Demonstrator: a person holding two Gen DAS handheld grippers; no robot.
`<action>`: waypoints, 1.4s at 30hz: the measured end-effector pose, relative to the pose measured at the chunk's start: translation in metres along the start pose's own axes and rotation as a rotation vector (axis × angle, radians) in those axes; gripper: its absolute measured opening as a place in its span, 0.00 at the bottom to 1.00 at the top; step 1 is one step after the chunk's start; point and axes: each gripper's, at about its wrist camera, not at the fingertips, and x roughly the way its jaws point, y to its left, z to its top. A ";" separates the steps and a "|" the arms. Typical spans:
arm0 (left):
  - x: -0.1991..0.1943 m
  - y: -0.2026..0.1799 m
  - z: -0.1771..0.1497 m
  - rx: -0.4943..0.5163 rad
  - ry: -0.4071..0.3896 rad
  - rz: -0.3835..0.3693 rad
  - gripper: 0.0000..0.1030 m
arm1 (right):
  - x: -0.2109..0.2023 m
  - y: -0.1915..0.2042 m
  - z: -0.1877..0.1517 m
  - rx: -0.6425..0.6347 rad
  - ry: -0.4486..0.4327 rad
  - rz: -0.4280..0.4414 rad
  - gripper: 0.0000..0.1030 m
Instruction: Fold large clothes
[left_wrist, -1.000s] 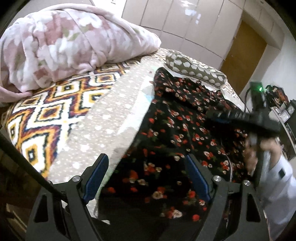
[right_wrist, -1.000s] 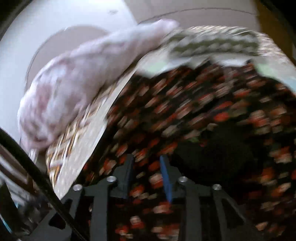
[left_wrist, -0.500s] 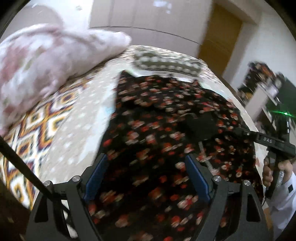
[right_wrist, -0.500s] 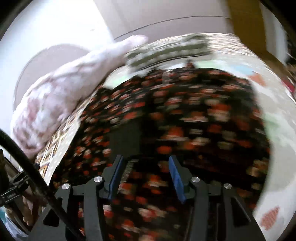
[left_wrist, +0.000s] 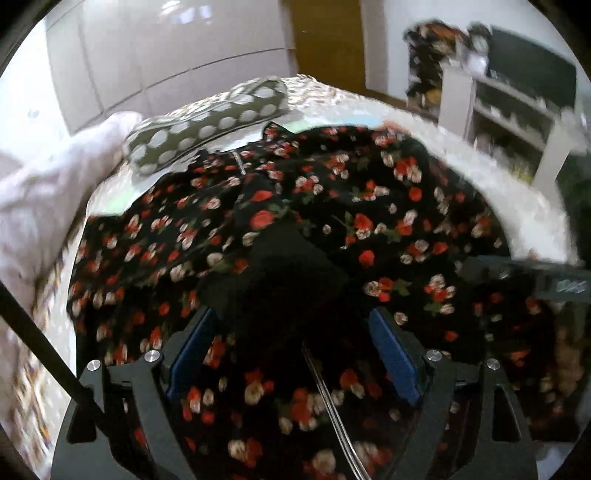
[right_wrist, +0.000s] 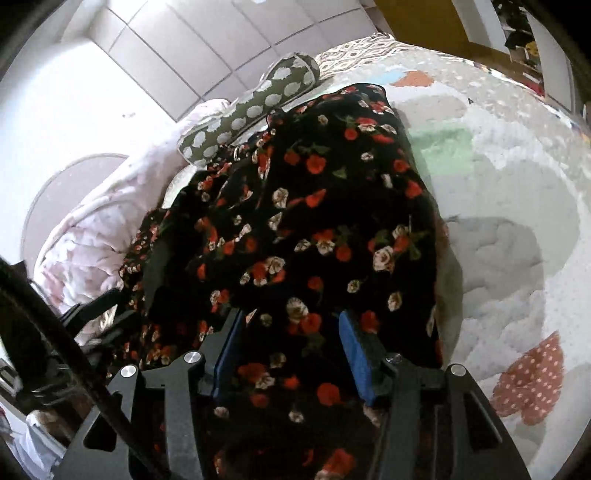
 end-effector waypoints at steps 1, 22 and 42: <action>0.007 -0.002 0.002 0.025 0.008 0.021 0.75 | 0.001 -0.001 -0.001 0.001 -0.004 0.005 0.55; 0.041 0.262 0.051 -0.557 0.027 0.070 0.04 | -0.029 0.052 0.019 -0.112 -0.075 -0.002 0.56; 0.000 0.270 0.030 -0.577 -0.038 0.047 0.53 | 0.011 0.084 0.058 -0.183 -0.093 -0.078 0.56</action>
